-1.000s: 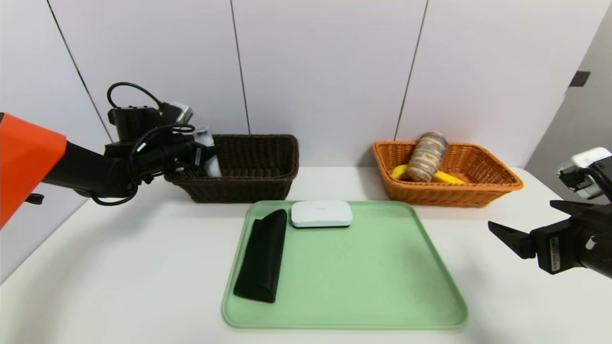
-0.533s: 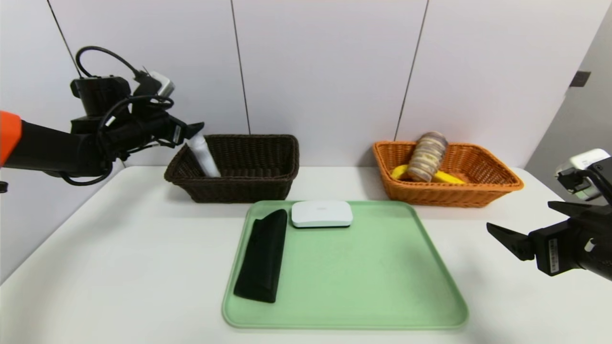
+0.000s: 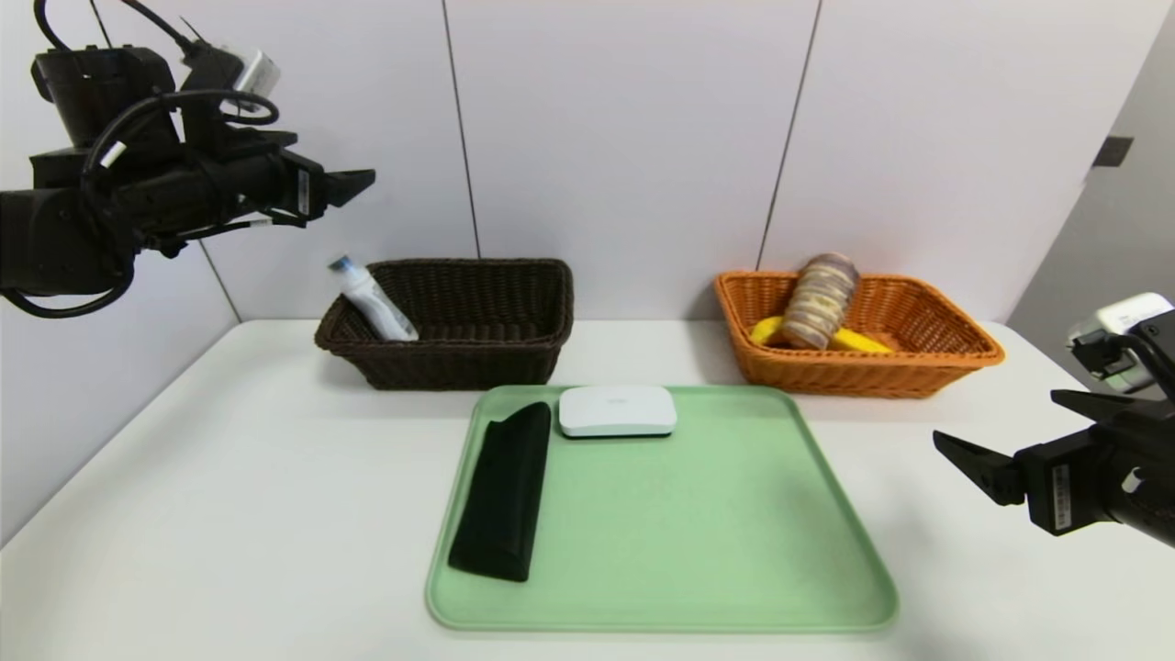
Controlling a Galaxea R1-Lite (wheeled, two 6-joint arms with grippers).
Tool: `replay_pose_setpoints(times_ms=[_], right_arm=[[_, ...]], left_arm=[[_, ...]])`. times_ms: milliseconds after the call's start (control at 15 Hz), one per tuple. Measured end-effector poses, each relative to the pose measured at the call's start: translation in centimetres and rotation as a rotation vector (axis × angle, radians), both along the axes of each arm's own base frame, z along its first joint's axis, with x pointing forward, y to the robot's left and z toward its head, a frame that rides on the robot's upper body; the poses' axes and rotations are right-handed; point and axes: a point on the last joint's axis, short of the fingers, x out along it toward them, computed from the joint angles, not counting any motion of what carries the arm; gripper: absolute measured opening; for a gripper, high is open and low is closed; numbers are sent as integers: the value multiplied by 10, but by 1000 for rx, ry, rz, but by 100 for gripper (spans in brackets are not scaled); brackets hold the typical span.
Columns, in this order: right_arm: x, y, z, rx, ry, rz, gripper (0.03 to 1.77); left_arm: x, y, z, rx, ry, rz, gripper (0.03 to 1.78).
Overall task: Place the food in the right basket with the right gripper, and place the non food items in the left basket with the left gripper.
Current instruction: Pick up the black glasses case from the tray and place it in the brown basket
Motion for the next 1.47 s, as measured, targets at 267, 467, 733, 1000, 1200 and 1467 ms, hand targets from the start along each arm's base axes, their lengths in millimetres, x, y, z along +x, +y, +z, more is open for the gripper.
replay_pose_setpoints(times_ms=[267, 467, 733, 1000, 1200, 1467], right_arm=[[-2, -1, -1, 0, -1, 0, 170], [-3, -1, -1, 0, -2, 1, 170], [-4, -1, -1, 0, -2, 1, 170], [-4, -1, 0, 1, -6, 1, 170], [-5, -1, 0, 1, -8, 1, 170], [-5, -1, 0, 0, -8, 5, 170]], left_arm=[[-24, -15, 31, -72, -33, -48, 167], [-53, -32, 48, -156, 67, -91, 167], [-88, -47, 27, -142, 249, -28, 168], [-114, -72, -16, -145, 406, 20, 169], [-136, -95, -38, -172, 486, 42, 169], [-156, -114, -56, -134, 539, 31, 169]])
